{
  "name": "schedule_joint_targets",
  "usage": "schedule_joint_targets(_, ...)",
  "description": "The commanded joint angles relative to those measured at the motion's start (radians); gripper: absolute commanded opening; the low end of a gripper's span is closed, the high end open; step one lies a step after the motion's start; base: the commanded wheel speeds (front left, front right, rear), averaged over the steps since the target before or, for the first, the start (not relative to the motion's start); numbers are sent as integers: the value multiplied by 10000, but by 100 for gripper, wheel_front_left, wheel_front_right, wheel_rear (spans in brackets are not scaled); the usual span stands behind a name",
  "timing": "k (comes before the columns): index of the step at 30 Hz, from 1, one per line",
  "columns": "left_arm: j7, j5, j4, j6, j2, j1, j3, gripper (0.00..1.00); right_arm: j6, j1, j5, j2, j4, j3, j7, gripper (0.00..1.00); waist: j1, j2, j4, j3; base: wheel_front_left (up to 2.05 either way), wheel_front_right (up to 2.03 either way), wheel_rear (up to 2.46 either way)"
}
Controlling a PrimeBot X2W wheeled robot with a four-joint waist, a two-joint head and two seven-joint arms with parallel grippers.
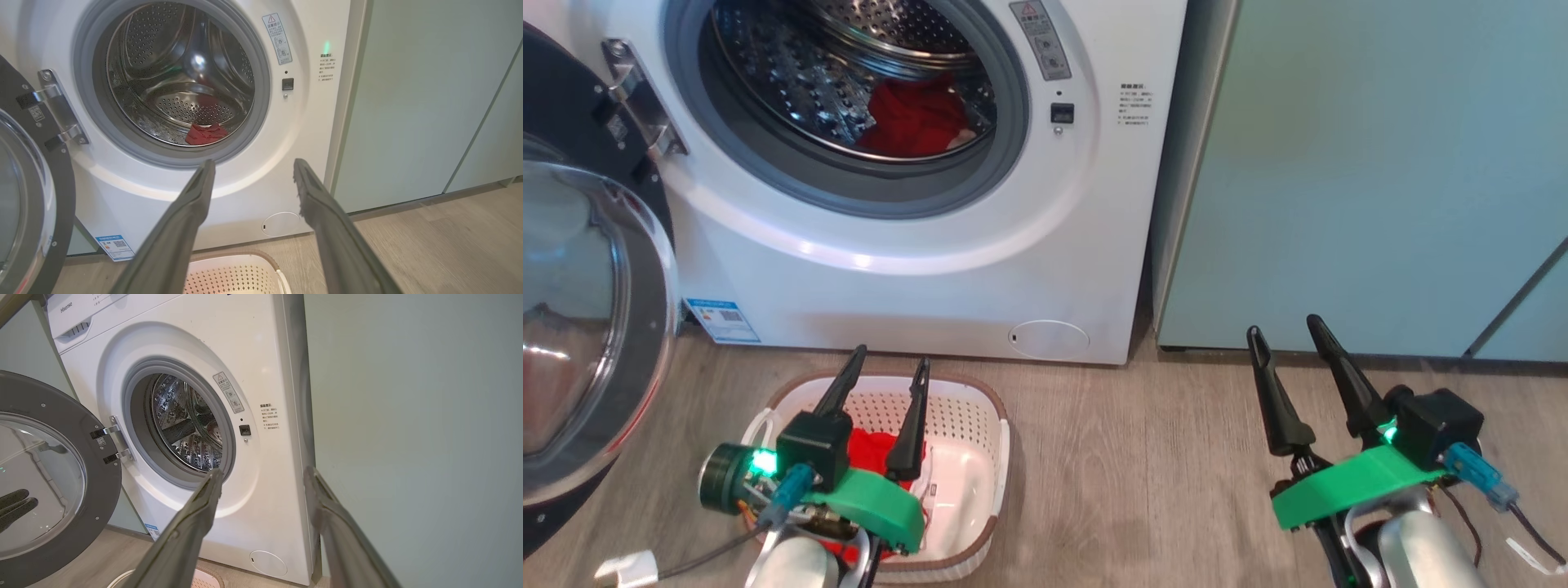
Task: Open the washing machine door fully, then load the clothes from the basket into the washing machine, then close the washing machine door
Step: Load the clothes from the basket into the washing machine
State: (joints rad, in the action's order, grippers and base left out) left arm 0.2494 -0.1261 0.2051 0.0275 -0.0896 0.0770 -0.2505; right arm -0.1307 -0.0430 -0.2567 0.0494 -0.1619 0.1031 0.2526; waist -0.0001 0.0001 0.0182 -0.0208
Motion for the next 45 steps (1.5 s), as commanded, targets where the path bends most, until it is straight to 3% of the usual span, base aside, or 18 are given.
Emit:
schedule_joint_targets(1, 124, 189, -472, 88, 16, 336, 353, 100, 0, -118, -59, 8, 344, 244, 92, 100, 1, -1, 22, -58, 0, 0, 0)
schedule_joint_targets(17, 124, 552, -1212, 109, 291, -290, 656, 100, 0, 7, -173, 8, 311, 336, 92, 100, 1, -1, -16, -266, 0, 0, 0)
schedule_joint_targets(45, 124, 671, -1063, 163, 385, -271, 783, 100, 0, -12, -236, 8, 293, 329, 92, 100, 1, -1, -176, -109, 0, 0, 0)
